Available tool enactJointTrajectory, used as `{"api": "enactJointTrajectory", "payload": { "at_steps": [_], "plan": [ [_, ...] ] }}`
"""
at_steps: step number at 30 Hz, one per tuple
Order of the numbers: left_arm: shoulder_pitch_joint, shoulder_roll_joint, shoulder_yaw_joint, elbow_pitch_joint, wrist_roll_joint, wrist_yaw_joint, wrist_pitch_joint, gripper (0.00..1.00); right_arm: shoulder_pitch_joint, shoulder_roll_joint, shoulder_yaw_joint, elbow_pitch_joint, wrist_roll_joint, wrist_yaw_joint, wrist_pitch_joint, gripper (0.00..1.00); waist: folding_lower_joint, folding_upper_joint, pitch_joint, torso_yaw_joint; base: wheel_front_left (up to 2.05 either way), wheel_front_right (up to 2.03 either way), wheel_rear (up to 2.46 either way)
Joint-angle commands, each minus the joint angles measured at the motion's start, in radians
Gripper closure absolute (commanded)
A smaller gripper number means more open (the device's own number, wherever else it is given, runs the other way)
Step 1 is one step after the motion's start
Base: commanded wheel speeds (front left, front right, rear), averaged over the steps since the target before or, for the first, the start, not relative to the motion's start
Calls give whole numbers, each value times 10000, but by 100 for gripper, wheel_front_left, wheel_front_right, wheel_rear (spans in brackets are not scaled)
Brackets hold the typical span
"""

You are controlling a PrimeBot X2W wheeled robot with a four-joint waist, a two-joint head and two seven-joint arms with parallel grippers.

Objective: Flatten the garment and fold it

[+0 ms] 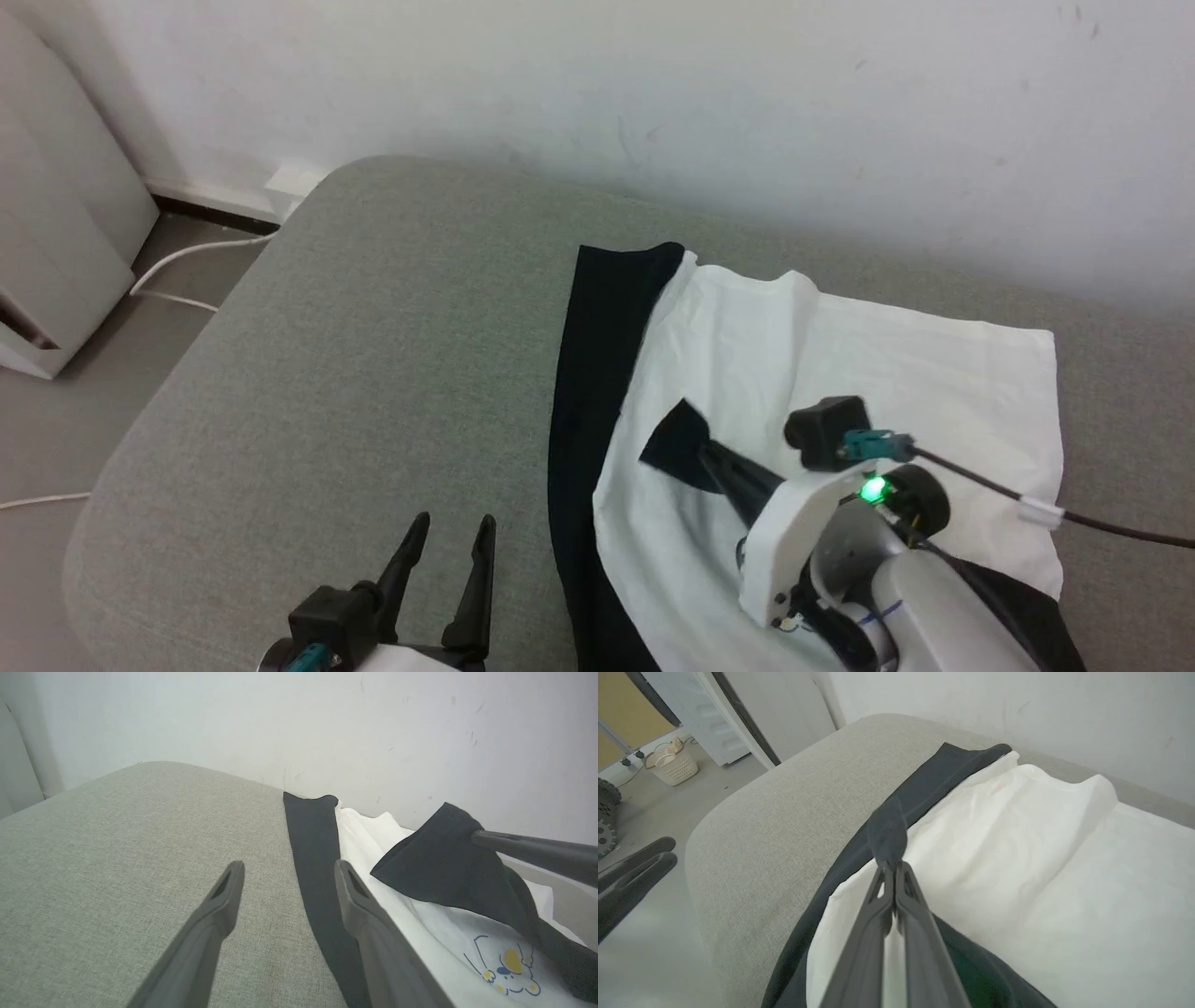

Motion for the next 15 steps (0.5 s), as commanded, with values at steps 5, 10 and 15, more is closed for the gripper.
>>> {"api": "enactJointTrajectory", "payload": {
  "at_steps": [5,10,15],
  "plan": [
    [26,-12,-108,25,-11,-79,-45,0,-427,23,853,957,64,-9,-518,100,0,-1,181,142,0,0,0],
    [-33,-12,-180,60,-56,-65,-45,0,-787,23,2318,1804,346,-9,-461,69,0,-1,258,155,0,0,0],
    [-37,-9,-46,154,-52,-36,-45,0,-981,23,3684,1868,1441,-9,-68,0,0,-1,113,-24,0,0,0]
  ]
}}
